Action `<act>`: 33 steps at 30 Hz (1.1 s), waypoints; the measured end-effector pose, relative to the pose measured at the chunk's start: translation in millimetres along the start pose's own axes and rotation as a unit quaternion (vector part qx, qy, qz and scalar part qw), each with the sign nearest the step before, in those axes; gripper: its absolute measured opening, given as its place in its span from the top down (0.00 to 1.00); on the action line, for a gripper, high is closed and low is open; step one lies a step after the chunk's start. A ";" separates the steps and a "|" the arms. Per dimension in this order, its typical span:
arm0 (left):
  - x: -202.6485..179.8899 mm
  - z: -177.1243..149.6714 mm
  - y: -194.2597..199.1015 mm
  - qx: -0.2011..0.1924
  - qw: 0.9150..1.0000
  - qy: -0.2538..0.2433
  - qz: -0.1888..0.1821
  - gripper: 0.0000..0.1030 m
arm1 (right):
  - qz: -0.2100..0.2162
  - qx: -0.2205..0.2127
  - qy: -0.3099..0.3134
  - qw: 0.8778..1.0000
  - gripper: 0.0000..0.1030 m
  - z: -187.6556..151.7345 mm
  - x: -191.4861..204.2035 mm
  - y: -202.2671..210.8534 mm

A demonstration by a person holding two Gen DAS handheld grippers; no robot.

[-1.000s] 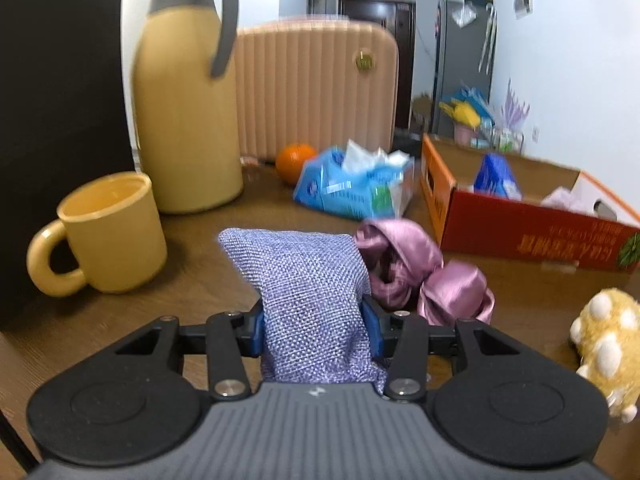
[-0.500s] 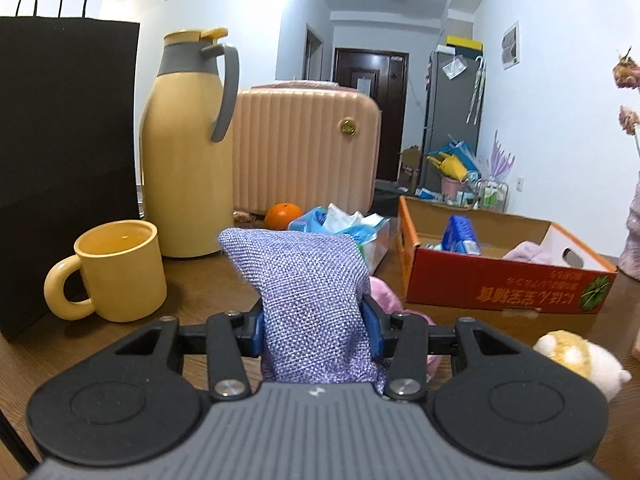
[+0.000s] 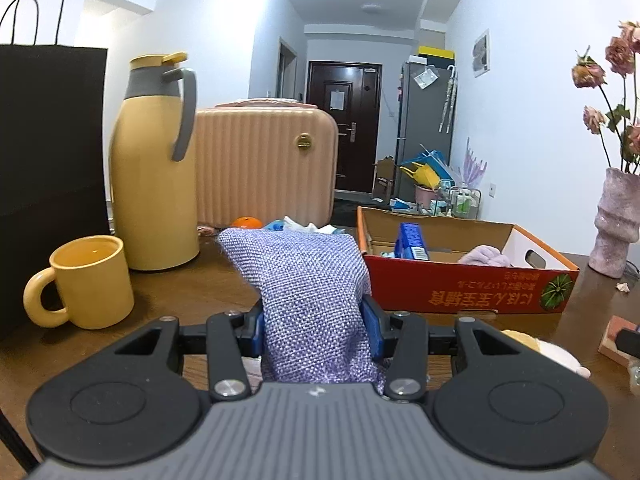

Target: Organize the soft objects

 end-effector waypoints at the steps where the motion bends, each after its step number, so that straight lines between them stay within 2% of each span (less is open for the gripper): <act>1: -1.9 0.1 -0.4 0.000 1.000 -0.002 -0.001 0.55 | 0.001 -0.003 0.001 1.000 0.64 0.5 2.6 0.4; 17: -16.9 6.8 -15.3 0.002 1.000 0.002 -0.010 0.55 | -0.002 -0.028 -0.003 1.000 0.64 17.3 27.2 -18.2; 33: -36.3 33.5 -50.5 -0.010 1.000 0.011 -0.016 0.55 | -0.014 -0.045 -0.031 0.998 0.64 40.6 31.9 -51.1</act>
Point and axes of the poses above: each gripper's, at about its wrist camera, not at the fingertips, and y roughly against the way its jaws point, x to its left, z to its top, the point moved 3 cm from there along -y, roughly the way its jaws point, and after that the axes turned 15 degrees about -z, right-handed, at the moved point
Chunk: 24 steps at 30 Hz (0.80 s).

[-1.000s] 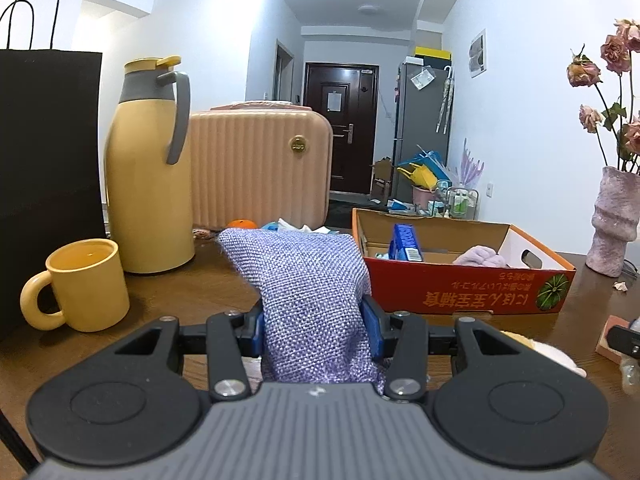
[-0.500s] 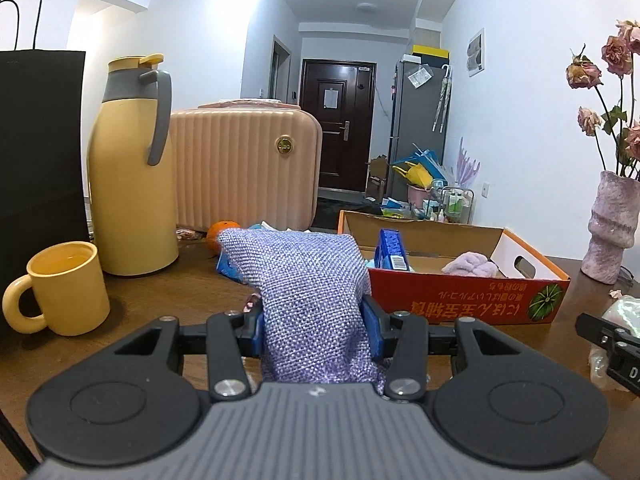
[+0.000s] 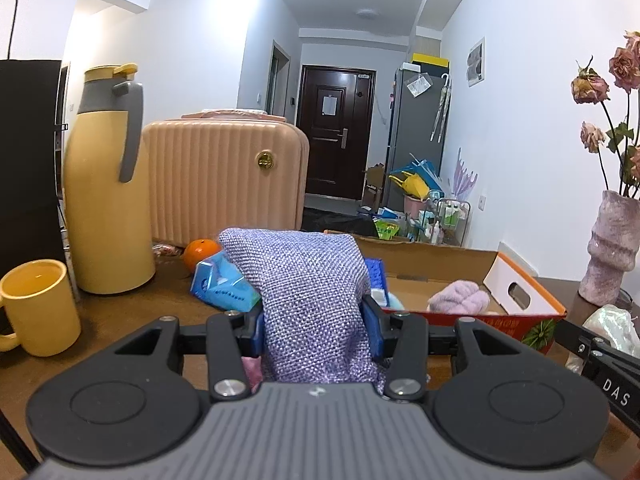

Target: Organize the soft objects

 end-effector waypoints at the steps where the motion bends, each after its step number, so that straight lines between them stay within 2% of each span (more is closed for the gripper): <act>1: -1.2 1.3 -2.4 -0.001 1.000 0.001 0.000 0.55 | -0.001 -0.001 -0.002 1.000 0.64 1.6 -0.2 -2.8; 24: -12.0 26.6 -66.7 -0.003 1.000 0.025 -0.005 0.55 | -0.011 0.008 -0.026 1.000 0.64 27.1 4.2 -69.9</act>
Point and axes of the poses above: each gripper's, at about its wrist camera, not at the fingertips, and y roughly against the way its jaws point, x to its left, z to its top, the point moved 3 cm from there along -y, roughly the way its jaws point, and after that the axes turned 15 degrees about -z, right-handed, at the moved point
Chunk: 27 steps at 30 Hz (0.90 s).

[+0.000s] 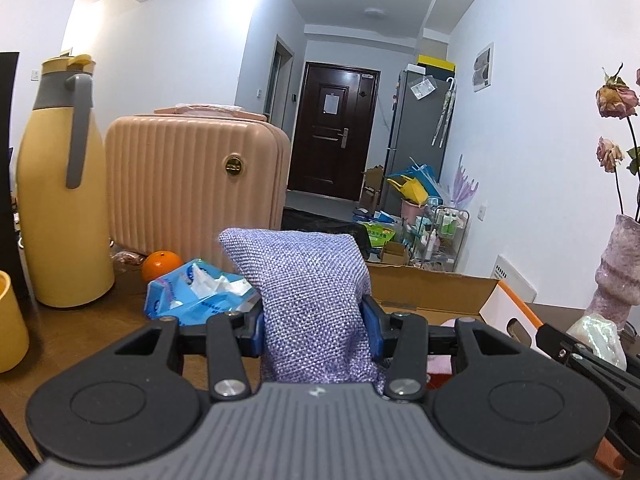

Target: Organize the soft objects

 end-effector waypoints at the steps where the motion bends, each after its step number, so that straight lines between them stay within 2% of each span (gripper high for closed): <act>1: -0.7 0.8 -3.4 0.001 1.000 0.000 0.000 0.55 | 0.000 0.000 0.000 1.000 0.64 0.6 1.1 -2.1; 27: 0.8 11.3 -81.2 0.029 1.000 -0.004 -0.004 0.55 | -0.005 0.040 0.035 0.999 0.64 10.8 18.0 -82.2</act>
Point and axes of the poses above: each gripper's, at about its wrist camera, not at the fingertips, and y roughly against the way its jaws point, x to its left, z to its top, the point moved 3 cm from there along -y, roughly the way its jaws point, and after that the axes turned 15 degrees about -z, right-handed, at the moved point
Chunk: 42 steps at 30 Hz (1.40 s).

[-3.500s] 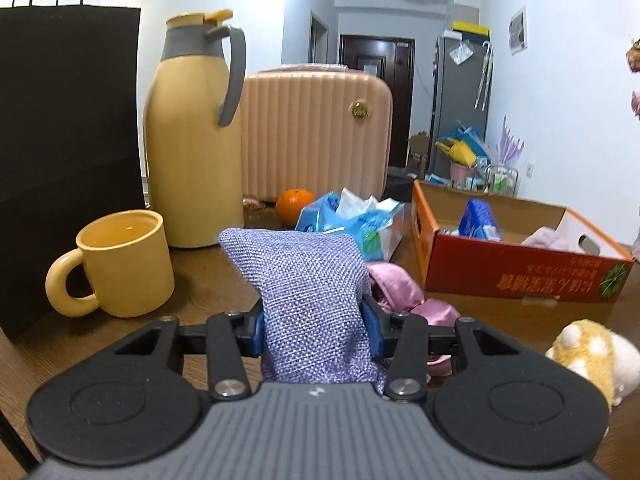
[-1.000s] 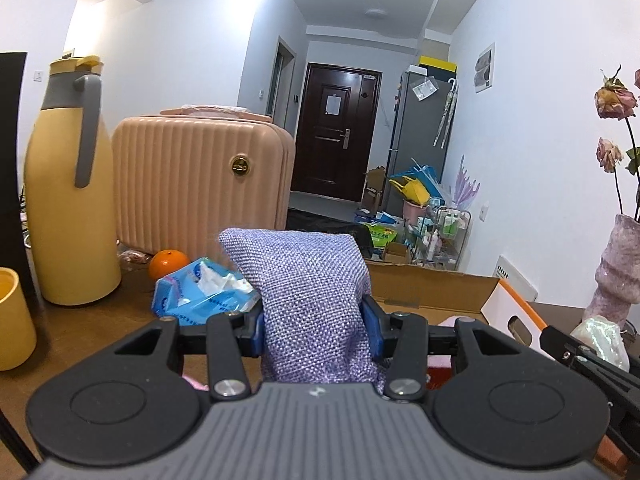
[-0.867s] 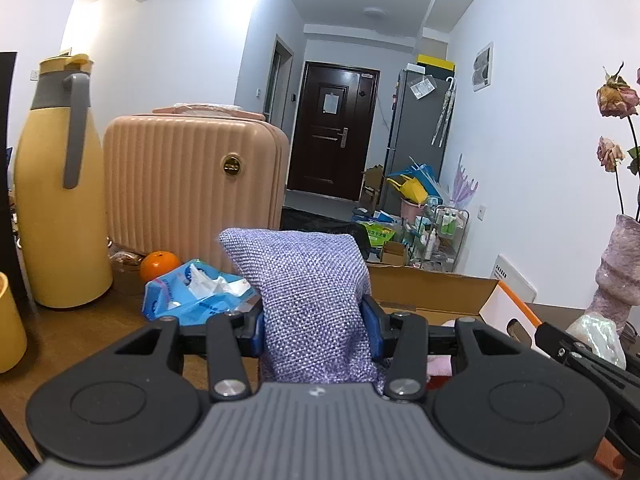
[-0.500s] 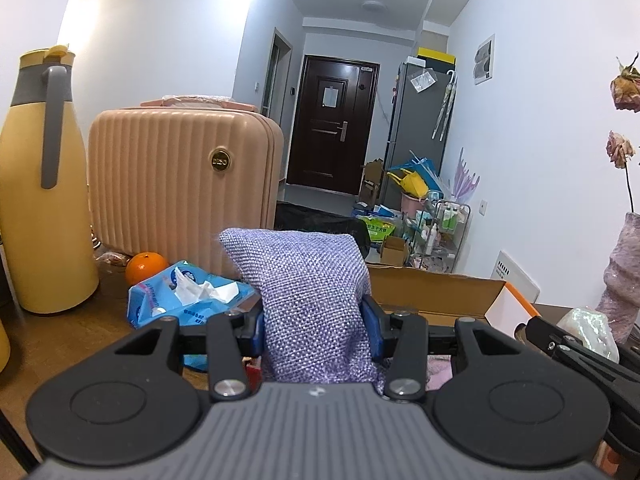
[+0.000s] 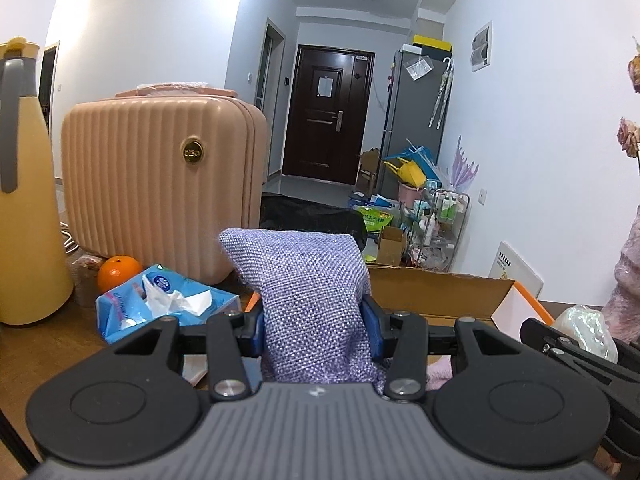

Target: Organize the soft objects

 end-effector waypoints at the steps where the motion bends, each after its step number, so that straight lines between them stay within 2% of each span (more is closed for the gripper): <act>1: 0.8 0.9 -3.0 0.001 1.000 0.001 0.000 0.55 | -0.001 0.002 0.000 1.000 0.64 1.2 0.3 -3.6; 9: 1.2 7.3 -22.3 0.001 1.000 -0.004 0.004 0.55 | -0.005 0.023 0.012 1.000 0.64 3.4 9.3 -32.1; 17: 6.3 0.4 -39.1 0.014 1.000 -0.008 0.020 0.55 | -0.003 0.032 0.022 0.999 0.64 -6.6 14.6 -39.1; 22: 8.2 -2.3 -41.1 0.013 1.000 -0.010 0.024 0.51 | -0.008 0.032 0.024 0.999 0.58 -10.2 14.3 -40.0; 23: 8.6 -2.7 -40.6 0.011 1.000 -0.010 0.024 0.49 | -0.008 0.031 0.022 0.999 0.54 -10.3 13.5 -39.8; 25: 10.6 -3.2 -39.8 0.008 1.000 -0.006 0.024 0.37 | -0.010 0.029 0.020 0.999 0.45 -11.3 11.7 -38.9; 26: 12.2 -3.4 -40.2 0.008 1.000 -0.002 0.025 0.34 | -0.011 0.028 0.020 0.999 0.39 -10.3 11.8 -39.1; 28: 15.3 -3.4 -40.8 0.008 0.999 0.004 0.032 0.23 | -0.012 0.026 0.019 0.999 0.24 -11.0 11.2 -37.9; 30: 17.7 -3.3 -40.7 0.007 0.999 0.009 0.039 0.15 | -0.014 0.022 0.016 1.000 0.03 -11.2 10.9 -36.2; 31: 18.9 -3.3 -40.2 0.005 0.999 0.011 0.041 0.04 | -0.015 0.020 0.015 1.000 0.01 -11.3 10.5 -35.3; 32: 19.9 -3.0 -39.3 0.004 0.999 0.013 0.043 0.00 | -0.015 0.019 0.015 1.000 0.00 -11.8 10.5 -34.3; 35: 20.9 -3.0 -35.1 -0.008 0.999 0.015 0.051 0.00 | -0.017 0.022 0.017 0.999 0.00 -14.3 11.3 -32.0; 42: 18.5 -3.1 -33.6 -0.007 0.999 0.012 0.047 0.00 | -0.019 0.019 0.014 1.000 0.00 -13.4 10.6 -29.3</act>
Point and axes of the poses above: each gripper's, at about its wrist camera, not at the fingertips, and y roughly against the way its jaws point, x to its left, z to its top, the point moved 3 cm from there along -y, roughly the way its jaws point, and after that the axes turned 15 degrees about -z, right-handed, at the moved point
